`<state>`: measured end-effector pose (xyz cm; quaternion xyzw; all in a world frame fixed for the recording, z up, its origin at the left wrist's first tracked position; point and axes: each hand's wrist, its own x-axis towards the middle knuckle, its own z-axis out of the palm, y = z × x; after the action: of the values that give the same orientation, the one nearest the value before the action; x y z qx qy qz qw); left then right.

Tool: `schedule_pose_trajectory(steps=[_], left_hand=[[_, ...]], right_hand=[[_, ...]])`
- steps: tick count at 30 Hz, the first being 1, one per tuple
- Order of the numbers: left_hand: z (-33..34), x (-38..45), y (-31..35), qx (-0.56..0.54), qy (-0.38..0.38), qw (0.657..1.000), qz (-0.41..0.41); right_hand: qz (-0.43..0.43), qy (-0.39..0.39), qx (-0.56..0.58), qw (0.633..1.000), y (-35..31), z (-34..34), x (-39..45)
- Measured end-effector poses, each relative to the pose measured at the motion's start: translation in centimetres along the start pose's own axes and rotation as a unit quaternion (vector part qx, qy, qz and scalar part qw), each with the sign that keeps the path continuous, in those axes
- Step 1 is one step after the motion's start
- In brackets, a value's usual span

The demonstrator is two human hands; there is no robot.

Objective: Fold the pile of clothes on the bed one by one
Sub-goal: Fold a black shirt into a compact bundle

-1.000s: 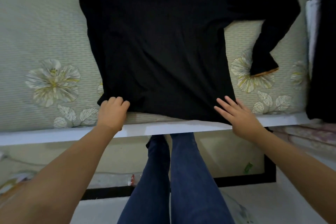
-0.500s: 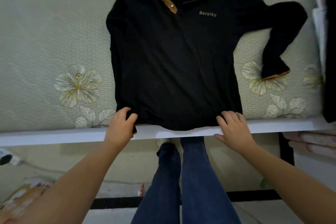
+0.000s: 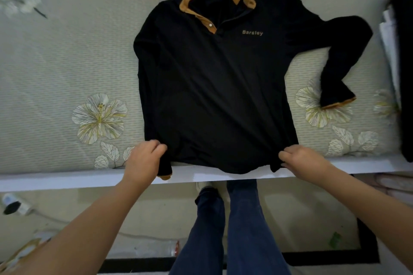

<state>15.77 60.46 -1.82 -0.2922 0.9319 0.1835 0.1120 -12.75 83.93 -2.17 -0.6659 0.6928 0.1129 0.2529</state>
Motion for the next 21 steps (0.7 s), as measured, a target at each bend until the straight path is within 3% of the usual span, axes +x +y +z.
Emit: schedule_pose_trajectory(steps=[2, 3, 5, 7, 11, 15, 17, 21], left_hand=[[-0.8, -0.3, 0.2, 0.081, -0.046, 0.990, 0.107], [-0.9, -0.6, 0.1, 0.096, -0.081, 0.984, 0.125], [-0.4, -1.1, -0.1, 0.124, -0.133, 0.973, 0.144], [0.2, -1.5, 0.1, 0.170, -0.219, 0.952, 0.133], [2.6, -2.3, -0.3, 0.201, -0.364, 0.909, 0.036], [3.6, -2.0, 0.5, 0.194, -0.443, 0.873, 0.054], [3.5, -1.3, 0.9, 0.172, -0.442, 0.879, 0.059], [1.5, 2.2, 1.9, 0.080, -0.330, 0.939, 0.050]], right_hand=[[0.037, -0.085, -0.035, 0.995, 0.8, 0.9, -0.9], [0.046, -0.140, -0.032, 0.989, 1.0, 1.1, -1.2], [0.053, -0.175, -0.011, 0.983, 1.0, 1.4, -1.3], [0.044, -0.196, -0.020, 0.979, 0.9, 2.4, -1.1], [0.049, -0.256, -0.053, 0.964, 0.2, 3.6, -0.5], [0.064, -0.250, -0.050, 0.965, -0.3, 3.7, 0.5], [0.063, -0.243, -0.032, 0.967, -0.7, 3.4, 1.0], [0.083, -0.212, 0.057, 0.972, -0.5, 1.2, 2.7]])
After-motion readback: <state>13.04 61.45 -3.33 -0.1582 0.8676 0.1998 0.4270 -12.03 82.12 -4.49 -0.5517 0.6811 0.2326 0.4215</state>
